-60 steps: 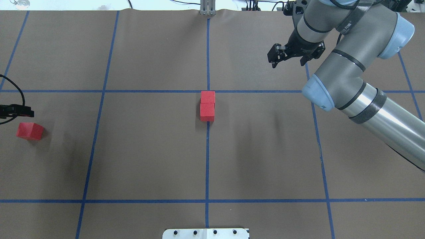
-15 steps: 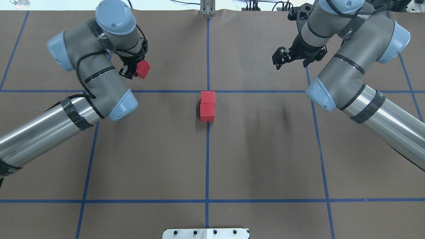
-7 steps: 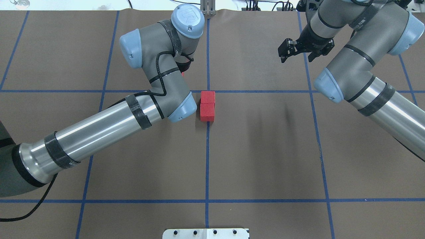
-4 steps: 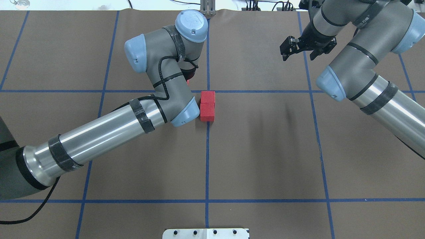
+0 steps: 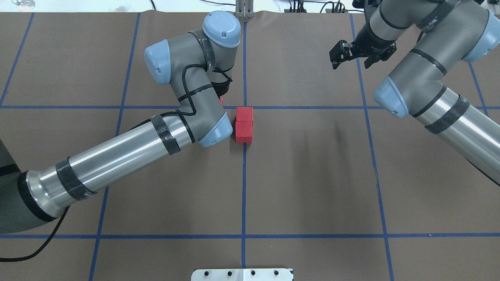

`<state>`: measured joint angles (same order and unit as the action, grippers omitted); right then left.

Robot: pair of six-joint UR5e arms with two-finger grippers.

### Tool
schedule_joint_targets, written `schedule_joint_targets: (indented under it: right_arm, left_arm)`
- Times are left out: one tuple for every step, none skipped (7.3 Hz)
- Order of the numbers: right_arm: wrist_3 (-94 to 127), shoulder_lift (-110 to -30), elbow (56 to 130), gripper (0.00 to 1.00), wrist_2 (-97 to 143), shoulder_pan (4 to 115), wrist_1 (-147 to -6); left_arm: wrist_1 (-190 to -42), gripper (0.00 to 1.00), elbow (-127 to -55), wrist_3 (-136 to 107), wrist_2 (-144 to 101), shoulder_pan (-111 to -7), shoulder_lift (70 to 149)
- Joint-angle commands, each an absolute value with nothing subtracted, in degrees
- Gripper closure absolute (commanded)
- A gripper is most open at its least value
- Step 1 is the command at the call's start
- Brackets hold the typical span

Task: Form red blocks into L shape at center
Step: 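Lower the held cube beside the center cubes with the left gripper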

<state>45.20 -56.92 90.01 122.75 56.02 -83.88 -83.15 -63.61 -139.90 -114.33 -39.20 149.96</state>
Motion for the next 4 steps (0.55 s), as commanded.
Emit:
schedule_joint_targets:
  right_arm:
    - [45.0,-57.1,90.0,0.01,122.9,56.1,-83.8]
    - [45.3,-57.2,90.3,0.01,123.0,56.1,-83.8]
    - [45.4,-57.6,90.8,0.01,123.1,56.1,-83.8]
    - [45.4,-57.9,91.3,0.01,123.1,56.1,-83.8]
  left_arm:
    - [-83.8,1.00,-63.5,-137.7,-114.2,-39.0,149.9]
    - [-84.0,1.00,-63.5,-137.7,-114.2,-38.2,149.9]
    - [-84.0,1.00,-62.4,-138.7,-114.1,-36.8,149.9]
    - [-83.9,1.00,-62.3,-139.0,-114.1,-36.5,149.9]
